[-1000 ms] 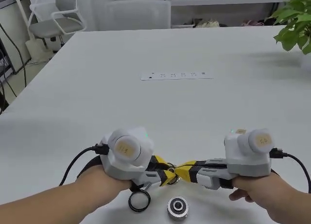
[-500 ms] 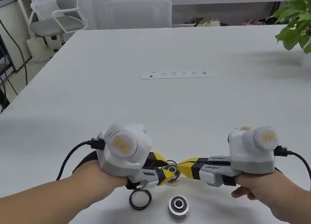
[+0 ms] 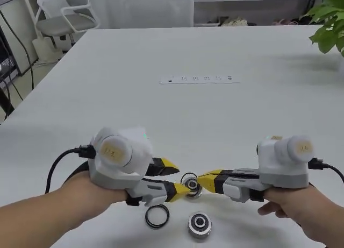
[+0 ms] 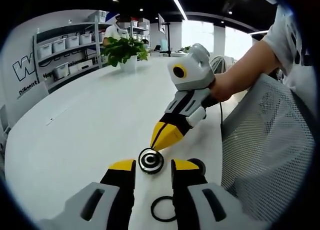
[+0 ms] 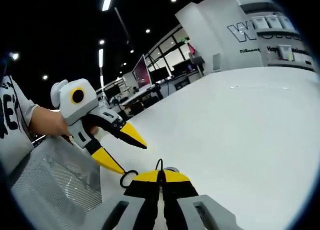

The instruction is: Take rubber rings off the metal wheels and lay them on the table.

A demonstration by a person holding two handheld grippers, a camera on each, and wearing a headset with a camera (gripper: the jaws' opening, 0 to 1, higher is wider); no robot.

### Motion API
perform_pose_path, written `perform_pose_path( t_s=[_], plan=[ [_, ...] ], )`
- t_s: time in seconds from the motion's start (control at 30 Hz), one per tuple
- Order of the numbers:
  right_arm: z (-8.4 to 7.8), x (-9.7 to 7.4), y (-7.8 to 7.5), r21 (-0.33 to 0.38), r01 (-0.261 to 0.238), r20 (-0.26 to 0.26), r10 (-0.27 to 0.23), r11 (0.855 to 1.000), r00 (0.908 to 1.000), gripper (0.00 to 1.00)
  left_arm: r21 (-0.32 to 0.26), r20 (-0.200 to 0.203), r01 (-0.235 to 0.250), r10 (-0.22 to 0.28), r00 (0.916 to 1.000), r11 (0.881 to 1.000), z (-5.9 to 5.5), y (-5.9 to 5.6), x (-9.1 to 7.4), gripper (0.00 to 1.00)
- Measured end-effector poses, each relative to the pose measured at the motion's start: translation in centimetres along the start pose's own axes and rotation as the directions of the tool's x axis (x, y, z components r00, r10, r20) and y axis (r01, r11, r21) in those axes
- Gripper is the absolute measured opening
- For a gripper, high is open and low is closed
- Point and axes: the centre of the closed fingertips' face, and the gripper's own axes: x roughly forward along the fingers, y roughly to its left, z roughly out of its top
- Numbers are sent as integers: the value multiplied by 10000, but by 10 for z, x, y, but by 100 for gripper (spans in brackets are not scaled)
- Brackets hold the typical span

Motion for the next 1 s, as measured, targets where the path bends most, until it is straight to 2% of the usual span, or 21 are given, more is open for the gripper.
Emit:
perform_pose_path(
  t_s=[0.2, 0.37, 0.53, 0.7, 1.0],
  plan=[
    [1, -1, 1, 19, -65, 35, 65, 10000, 10000, 0, 17, 214, -80, 79, 9997, 10000, 6, -1, -15, 29],
    [4, -2, 3, 38, -109, 77, 109, 9999, 9999, 0, -172, 575, -131, 140, 9982, 9998, 12, -4, -30, 33],
    [7, -3, 7, 65, -177, 148, 176, 9998, 9997, 0, -251, 637, -195, 210, 9977, 9995, 10, -6, -43, 37],
    [10, -3, 11, 52, -260, 153, 259, 9996, 9995, 0, -92, 594, -456, 461, 9972, 9989, 4, -6, -58, 40],
    [14, 0, 21, -21, -459, 115, 459, 9989, 9989, 0, -287, 686, -758, 776, 9946, 9967, -1, -5, -84, 49]
  ],
)
